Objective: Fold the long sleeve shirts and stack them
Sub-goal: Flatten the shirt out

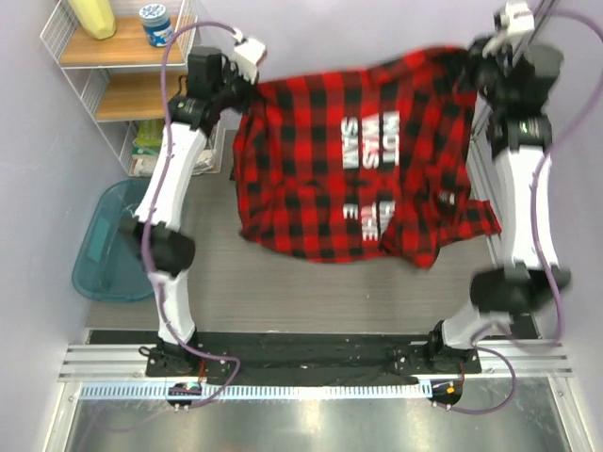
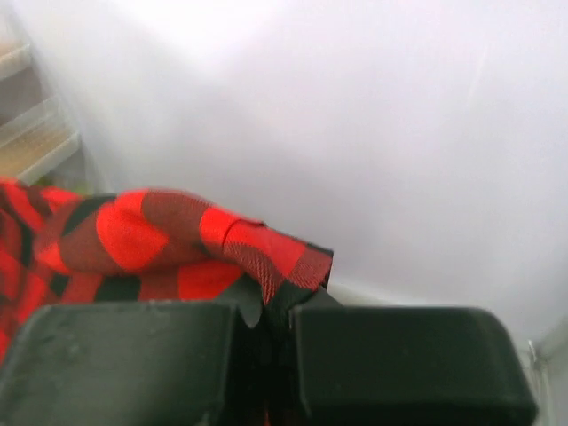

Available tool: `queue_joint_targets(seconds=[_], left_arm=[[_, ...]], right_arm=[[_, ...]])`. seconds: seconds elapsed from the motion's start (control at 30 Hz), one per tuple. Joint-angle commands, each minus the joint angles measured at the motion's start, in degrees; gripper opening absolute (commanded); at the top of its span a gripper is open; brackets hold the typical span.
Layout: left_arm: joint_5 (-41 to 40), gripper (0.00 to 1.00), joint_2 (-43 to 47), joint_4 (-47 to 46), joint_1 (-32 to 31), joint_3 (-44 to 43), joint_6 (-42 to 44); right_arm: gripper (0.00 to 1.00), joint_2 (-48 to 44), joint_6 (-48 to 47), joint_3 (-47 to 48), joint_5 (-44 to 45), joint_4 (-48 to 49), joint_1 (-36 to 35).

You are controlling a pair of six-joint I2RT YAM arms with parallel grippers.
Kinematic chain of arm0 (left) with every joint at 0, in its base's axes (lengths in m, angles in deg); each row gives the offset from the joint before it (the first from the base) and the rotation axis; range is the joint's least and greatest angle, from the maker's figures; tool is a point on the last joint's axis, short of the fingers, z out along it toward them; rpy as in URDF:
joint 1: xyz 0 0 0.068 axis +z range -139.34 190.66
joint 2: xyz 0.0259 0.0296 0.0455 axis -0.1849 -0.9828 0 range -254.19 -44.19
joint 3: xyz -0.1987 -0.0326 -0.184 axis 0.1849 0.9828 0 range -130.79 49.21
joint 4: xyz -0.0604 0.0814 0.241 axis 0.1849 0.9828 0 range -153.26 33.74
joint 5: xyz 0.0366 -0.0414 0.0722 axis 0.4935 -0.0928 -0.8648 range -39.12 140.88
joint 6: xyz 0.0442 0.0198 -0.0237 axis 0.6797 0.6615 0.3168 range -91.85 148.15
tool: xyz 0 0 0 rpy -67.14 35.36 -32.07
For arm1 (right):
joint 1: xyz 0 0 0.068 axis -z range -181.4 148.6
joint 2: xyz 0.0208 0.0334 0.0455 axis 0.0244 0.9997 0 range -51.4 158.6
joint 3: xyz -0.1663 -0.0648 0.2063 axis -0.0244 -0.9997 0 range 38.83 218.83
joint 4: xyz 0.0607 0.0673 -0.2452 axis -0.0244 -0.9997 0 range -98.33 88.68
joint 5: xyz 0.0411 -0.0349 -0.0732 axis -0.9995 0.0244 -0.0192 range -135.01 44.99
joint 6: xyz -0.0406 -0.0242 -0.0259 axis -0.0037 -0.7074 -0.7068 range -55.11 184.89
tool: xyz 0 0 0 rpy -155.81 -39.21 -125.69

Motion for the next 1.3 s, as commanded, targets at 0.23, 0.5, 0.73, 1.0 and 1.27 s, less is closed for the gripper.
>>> queue_joint_targets(seconds=[0.23,0.5,0.73,1.0,1.27], left_arm=[[-5.48,0.0,7.32,-41.98,10.88,-9.89,-13.53],[21.41,0.0,23.48,-36.78,19.95,25.32,-7.79],[24.33,0.0,44.56,-14.22,20.12,65.0,26.73],[23.37,0.0,58.12,18.04,20.12,88.26,54.91],[18.54,0.0,52.62,2.18,18.89,82.85,38.16]], right_arm=[[0.01,9.16,15.16,33.02,6.57,30.27,0.47],[0.01,-18.21,-7.28,-15.82,-4.05,24.99,0.38],[0.01,-29.82,-36.71,-39.03,-17.15,-6.02,0.29],[0.01,-36.77,-70.34,-57.77,-13.91,-40.14,-0.68],[0.01,-30.21,-52.82,-46.99,-11.28,-27.46,-0.85]])
